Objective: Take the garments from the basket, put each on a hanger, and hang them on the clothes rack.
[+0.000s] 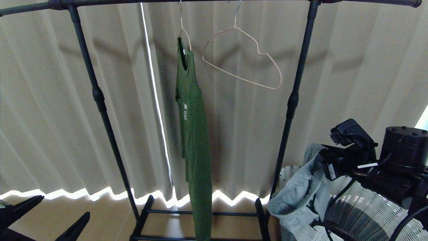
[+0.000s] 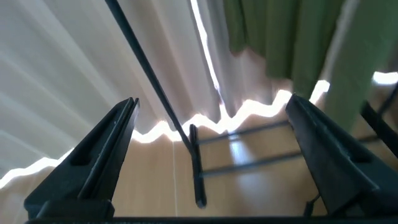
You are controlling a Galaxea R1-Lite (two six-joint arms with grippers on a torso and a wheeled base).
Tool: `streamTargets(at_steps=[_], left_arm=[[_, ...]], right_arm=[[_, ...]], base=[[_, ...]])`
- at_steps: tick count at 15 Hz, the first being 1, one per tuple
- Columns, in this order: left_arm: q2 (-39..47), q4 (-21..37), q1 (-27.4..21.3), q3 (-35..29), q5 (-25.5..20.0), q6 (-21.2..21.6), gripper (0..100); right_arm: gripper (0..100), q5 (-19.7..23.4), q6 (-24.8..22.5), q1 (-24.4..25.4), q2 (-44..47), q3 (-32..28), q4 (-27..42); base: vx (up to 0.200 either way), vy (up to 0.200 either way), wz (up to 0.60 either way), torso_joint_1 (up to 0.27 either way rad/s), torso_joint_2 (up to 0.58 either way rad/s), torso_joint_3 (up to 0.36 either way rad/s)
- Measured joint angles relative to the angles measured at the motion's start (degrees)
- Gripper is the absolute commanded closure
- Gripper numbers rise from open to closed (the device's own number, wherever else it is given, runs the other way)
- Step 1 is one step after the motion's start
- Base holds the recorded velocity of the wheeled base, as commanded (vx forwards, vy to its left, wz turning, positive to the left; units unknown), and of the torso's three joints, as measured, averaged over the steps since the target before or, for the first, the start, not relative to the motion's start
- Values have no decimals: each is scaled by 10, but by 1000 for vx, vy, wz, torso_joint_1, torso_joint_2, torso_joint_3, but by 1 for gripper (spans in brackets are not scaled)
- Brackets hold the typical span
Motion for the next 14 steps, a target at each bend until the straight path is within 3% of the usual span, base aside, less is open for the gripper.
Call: streamTargets(at_steps=[2, 6, 11, 12, 14], left_arm=[[11, -1, -7, 0, 0, 0, 0], [40, 1, -46, 0, 0, 1, 0], [100, 1, -174, -2, -7, -5, 0], [117, 2, -201, -14, -10, -19, 0], [153, -1, -264, -63, -12, -110, 0]], right_arm=[[100, 0, 0, 24, -2, -14, 3], [100, 12, 18, 77, -2, -43, -3], [100, 42, 68, 168, -1, -97, -2], [100, 44, 96, 188, -3, -107, -2], [100, 46, 128, 227, -10, -123, -3]], base=[[-200, 0, 0, 7, 5, 2], [0, 0, 0, 0, 0, 0], [0, 0, 0, 0, 0, 0], [0, 0, 0, 0, 0, 0], [0, 0, 0, 0, 0, 0]])
